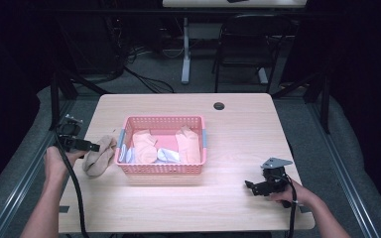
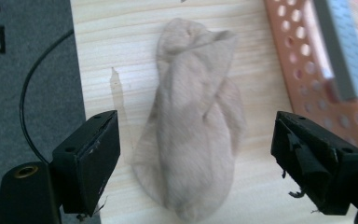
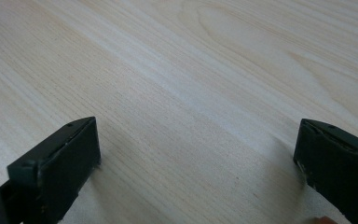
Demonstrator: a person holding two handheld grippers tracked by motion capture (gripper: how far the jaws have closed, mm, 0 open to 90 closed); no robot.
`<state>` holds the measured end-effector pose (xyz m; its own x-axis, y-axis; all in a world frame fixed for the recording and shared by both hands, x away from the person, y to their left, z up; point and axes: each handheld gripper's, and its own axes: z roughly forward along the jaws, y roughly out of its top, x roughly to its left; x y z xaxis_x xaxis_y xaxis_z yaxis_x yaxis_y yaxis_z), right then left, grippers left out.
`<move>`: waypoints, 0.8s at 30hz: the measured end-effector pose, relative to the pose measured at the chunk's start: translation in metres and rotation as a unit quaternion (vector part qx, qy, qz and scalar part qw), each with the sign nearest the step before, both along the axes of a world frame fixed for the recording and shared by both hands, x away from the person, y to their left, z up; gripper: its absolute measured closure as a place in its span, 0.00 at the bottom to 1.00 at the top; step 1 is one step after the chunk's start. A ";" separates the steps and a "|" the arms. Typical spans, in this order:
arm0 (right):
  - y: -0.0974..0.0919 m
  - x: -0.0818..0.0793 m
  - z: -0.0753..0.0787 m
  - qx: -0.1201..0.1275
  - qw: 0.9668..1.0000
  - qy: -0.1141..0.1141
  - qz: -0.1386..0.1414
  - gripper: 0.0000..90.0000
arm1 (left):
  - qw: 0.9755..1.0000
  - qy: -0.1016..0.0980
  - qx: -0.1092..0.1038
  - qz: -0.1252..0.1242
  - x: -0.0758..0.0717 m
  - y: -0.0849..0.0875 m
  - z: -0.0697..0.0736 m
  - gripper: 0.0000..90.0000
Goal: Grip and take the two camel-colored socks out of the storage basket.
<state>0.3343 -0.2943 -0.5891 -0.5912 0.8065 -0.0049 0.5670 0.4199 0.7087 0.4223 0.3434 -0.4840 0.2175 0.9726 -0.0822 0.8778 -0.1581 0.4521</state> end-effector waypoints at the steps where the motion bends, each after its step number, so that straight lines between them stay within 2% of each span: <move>1: 0.000 0.000 0.000 0.000 1.000 0.000 0.000 0.00 | 1.000 -0.006 0.004 -0.002 -0.004 -0.002 0.001 0.17; 2: 0.000 0.000 0.000 0.000 1.000 0.000 0.000 0.00 | 1.000 -0.009 0.005 -0.010 -0.013 -0.004 0.002 0.15; 3: 0.000 0.000 0.000 0.000 1.000 0.000 0.000 0.00 | 1.000 -0.009 0.005 -0.010 -0.013 -0.004 0.002 0.12; 4: 0.000 0.000 0.000 -0.002 1.000 0.002 0.000 0.00 | 1.000 -0.012 0.009 -0.016 -0.021 -0.007 0.001 0.11; 5: 0.000 0.000 0.000 -0.002 1.000 0.002 0.000 0.00 | 1.000 -0.012 0.009 -0.016 -0.021 -0.007 0.001 0.09; 6: 0.000 0.000 0.000 -0.002 1.000 0.002 0.000 0.00 | 1.000 -0.012 0.011 -0.020 -0.030 -0.010 -0.001 0.07; 7: 0.000 0.000 0.000 -0.002 1.000 0.002 0.000 0.00 | 1.000 -0.012 0.011 -0.020 -0.030 -0.010 -0.001 0.06; 8: 0.000 0.000 0.000 0.000 1.000 0.002 0.000 0.00 | 1.000 -0.014 0.011 -0.025 -0.039 -0.013 -0.005 0.05; 9: 0.000 0.000 0.000 0.000 1.000 0.002 0.000 0.00 | 1.000 -0.014 0.011 -0.025 -0.039 -0.013 -0.005 0.04; 13: 0.000 0.000 0.000 -0.002 1.000 0.002 0.000 0.00 | 0.999 -0.012 0.011 -0.030 -0.055 -0.017 -0.018 0.01; 14: 0.000 0.000 0.000 -0.001 1.000 0.002 0.000 0.00 | 0.999 -0.008 0.012 -0.032 -0.062 -0.019 -0.026 0.00; 17: 0.000 0.000 0.000 0.000 1.000 0.002 0.000 0.00 | 0.999 -0.005 0.012 -0.031 -0.069 -0.022 -0.034 0.00; 18: 0.000 0.000 0.000 -0.002 1.000 0.002 0.000 0.00 | 0.999 -0.004 0.013 -0.034 -0.077 -0.024 -0.042 0.00; 19: 0.000 0.000 0.000 -0.002 1.000 0.002 0.000 0.00 | 0.999 -0.004 0.013 -0.034 -0.077 -0.024 -0.042 0.00; 20: 0.000 0.000 0.000 -0.002 1.000 0.002 0.000 0.00 | 0.999 -0.002 0.015 -0.036 -0.083 -0.025 -0.049 0.00; 21: 0.000 0.000 0.000 -0.002 1.000 0.002 0.000 0.00 | 0.999 -0.002 0.015 -0.036 -0.083 -0.025 -0.049 0.00; 24: 0.000 0.000 0.000 -0.002 1.000 0.002 0.000 0.00 | 0.999 -0.008 0.013 -0.029 -0.092 -0.025 -0.062 0.00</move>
